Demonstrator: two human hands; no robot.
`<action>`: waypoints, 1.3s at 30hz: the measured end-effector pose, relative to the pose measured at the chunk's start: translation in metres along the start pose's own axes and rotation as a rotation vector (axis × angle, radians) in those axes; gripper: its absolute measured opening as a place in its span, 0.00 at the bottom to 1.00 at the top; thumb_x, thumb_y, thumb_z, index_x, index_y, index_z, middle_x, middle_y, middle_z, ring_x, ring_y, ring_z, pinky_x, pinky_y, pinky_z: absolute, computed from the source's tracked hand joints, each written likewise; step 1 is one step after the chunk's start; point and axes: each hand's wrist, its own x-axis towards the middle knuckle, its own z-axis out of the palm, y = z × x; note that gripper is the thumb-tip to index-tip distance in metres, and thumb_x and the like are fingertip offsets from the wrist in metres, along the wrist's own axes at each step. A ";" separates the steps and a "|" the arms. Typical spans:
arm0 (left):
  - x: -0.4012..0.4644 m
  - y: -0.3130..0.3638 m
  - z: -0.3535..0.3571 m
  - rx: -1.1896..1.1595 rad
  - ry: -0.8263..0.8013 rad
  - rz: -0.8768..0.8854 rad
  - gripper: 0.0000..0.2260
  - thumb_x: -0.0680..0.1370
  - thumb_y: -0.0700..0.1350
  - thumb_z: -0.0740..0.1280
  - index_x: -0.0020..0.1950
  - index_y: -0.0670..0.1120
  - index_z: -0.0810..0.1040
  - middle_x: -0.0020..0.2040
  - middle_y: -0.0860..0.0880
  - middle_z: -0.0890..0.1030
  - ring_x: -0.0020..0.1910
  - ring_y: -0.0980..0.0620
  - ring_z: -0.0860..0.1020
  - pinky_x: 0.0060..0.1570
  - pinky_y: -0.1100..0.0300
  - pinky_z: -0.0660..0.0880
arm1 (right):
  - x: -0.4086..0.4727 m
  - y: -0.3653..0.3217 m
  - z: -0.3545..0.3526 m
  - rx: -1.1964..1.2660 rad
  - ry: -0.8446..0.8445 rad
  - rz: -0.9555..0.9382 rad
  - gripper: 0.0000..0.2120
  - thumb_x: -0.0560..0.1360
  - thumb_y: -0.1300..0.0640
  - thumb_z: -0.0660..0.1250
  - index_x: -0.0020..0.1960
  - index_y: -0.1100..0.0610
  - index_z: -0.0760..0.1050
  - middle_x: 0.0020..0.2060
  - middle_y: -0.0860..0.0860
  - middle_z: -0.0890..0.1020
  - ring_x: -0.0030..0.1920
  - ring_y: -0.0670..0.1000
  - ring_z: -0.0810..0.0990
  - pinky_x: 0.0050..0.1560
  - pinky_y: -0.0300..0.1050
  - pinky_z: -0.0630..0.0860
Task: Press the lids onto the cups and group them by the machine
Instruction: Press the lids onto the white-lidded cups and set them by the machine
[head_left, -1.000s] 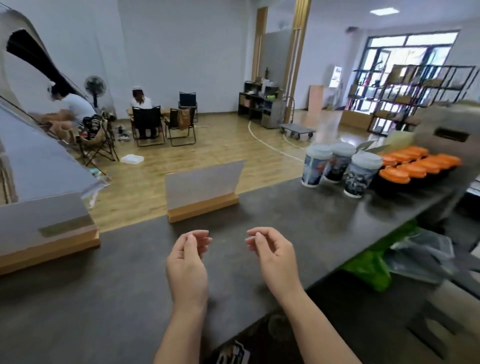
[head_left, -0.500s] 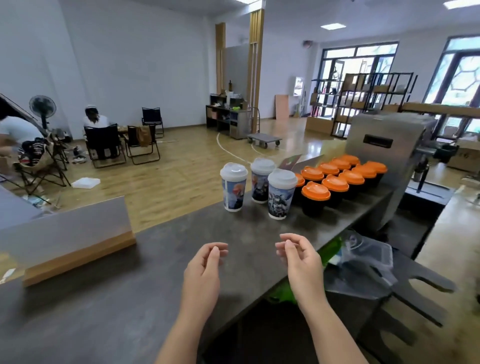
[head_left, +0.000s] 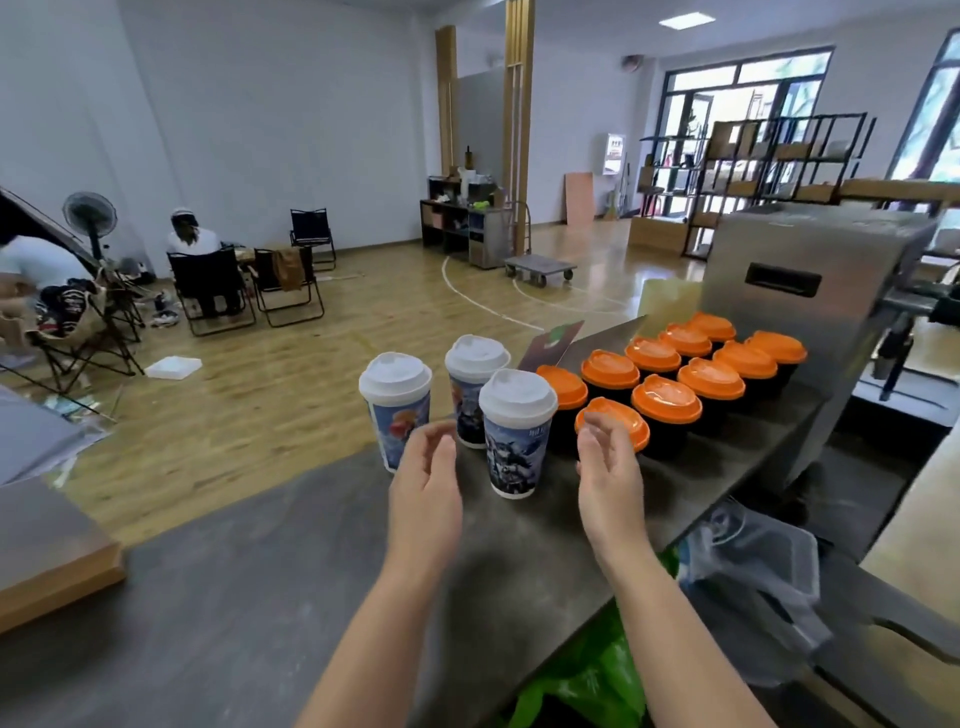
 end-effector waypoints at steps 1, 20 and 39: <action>0.009 -0.001 0.010 0.004 0.013 0.002 0.09 0.83 0.43 0.59 0.57 0.54 0.77 0.53 0.65 0.78 0.56 0.65 0.75 0.53 0.76 0.67 | 0.009 0.001 0.006 0.013 0.001 0.000 0.10 0.82 0.53 0.59 0.63 0.46 0.71 0.60 0.44 0.75 0.61 0.43 0.73 0.57 0.38 0.69; 0.001 0.005 0.101 -0.185 0.366 -0.150 0.16 0.84 0.52 0.52 0.58 0.55 0.79 0.53 0.55 0.84 0.54 0.60 0.80 0.52 0.62 0.77 | 0.041 0.015 0.023 0.203 -0.363 -0.079 0.14 0.78 0.44 0.53 0.61 0.41 0.71 0.59 0.44 0.78 0.61 0.44 0.76 0.63 0.51 0.75; -0.124 0.025 -0.076 0.060 0.900 -0.039 0.16 0.85 0.53 0.50 0.58 0.53 0.76 0.53 0.54 0.81 0.56 0.57 0.79 0.56 0.60 0.73 | -0.156 -0.020 0.114 0.344 -0.818 -0.073 0.21 0.76 0.40 0.48 0.62 0.45 0.72 0.57 0.48 0.78 0.62 0.52 0.75 0.62 0.59 0.73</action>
